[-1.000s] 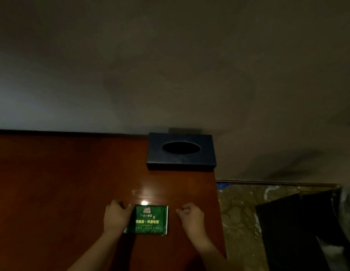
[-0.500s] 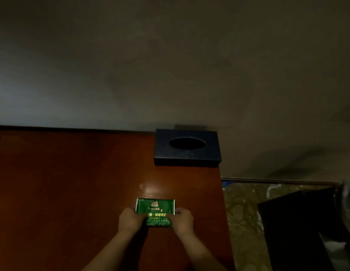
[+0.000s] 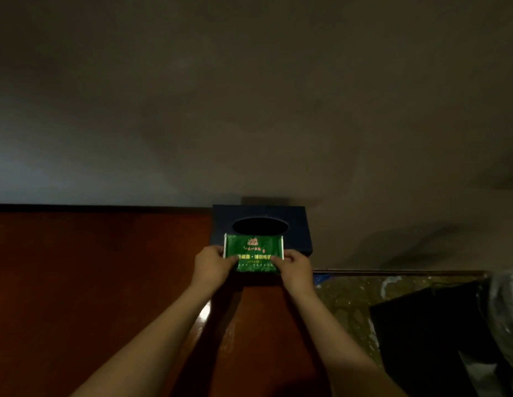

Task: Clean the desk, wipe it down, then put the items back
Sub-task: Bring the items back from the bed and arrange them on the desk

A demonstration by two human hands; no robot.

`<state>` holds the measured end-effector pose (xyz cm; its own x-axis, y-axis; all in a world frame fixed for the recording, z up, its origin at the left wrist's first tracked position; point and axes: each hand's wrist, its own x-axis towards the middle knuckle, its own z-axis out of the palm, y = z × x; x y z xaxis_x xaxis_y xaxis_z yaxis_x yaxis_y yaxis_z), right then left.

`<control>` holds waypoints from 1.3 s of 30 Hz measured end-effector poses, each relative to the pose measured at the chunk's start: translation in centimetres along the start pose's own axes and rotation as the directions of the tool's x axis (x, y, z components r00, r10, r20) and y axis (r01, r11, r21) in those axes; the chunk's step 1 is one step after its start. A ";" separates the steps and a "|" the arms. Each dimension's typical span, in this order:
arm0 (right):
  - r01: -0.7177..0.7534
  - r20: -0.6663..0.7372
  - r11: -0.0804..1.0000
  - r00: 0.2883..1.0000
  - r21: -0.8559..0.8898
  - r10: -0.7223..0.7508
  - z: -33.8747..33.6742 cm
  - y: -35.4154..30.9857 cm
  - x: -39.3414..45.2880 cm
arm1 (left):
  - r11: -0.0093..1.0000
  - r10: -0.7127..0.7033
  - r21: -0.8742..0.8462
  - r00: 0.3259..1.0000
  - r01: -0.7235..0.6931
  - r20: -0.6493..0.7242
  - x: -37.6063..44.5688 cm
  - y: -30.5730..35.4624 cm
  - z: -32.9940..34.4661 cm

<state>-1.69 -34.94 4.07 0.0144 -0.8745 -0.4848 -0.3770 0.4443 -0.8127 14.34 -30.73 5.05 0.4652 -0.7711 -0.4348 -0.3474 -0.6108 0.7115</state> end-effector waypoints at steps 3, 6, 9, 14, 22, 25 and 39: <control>0.032 -0.013 0.999 0.999 -0.029 -0.033 -1.0 -1.9 2.9 | 0.997 0.068 0.031 0.998 -0.068 -0.015 2.5 2.5 0.4; 0.047 -0.028 0.998 0.998 -0.041 -0.049 -1.4 -3.2 5.3 | 0.997 0.072 0.023 0.997 -0.071 -0.025 4.5 4.0 1.0; 0.053 -0.011 0.997 0.999 -0.061 -0.053 -1.4 -3.7 7.1 | 0.997 0.062 0.036 0.998 -0.061 -0.029 5.8 4.3 1.7; 0.062 -0.006 0.993 0.998 -0.100 -0.063 -1.1 -3.2 8.7 | 0.994 0.069 0.088 0.996 -0.063 -0.056 7.2 4.1 2.1; 0.197 -0.005 0.921 0.978 -0.336 -0.210 -2.0 -3.3 7.8 | 0.974 0.094 0.217 0.990 -0.069 -0.106 6.4 3.6 1.1; 0.285 0.057 0.807 0.952 -0.517 -0.300 -3.8 -3.1 5.8 | 0.939 0.138 0.331 0.985 -0.098 -0.099 4.0 3.0 -0.6; 0.366 0.147 0.544 0.903 -0.755 -0.403 -10.7 4.1 -11.9 | 0.655 0.364 0.628 0.904 -0.419 0.224 -12.5 0.7 0.8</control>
<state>-13.34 -24.76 9.99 0.3011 -0.9405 -0.1575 -0.8991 -0.2250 -0.3755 7.64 -21.66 10.60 0.1115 -0.9596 -0.2584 -0.9343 -0.1898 0.3017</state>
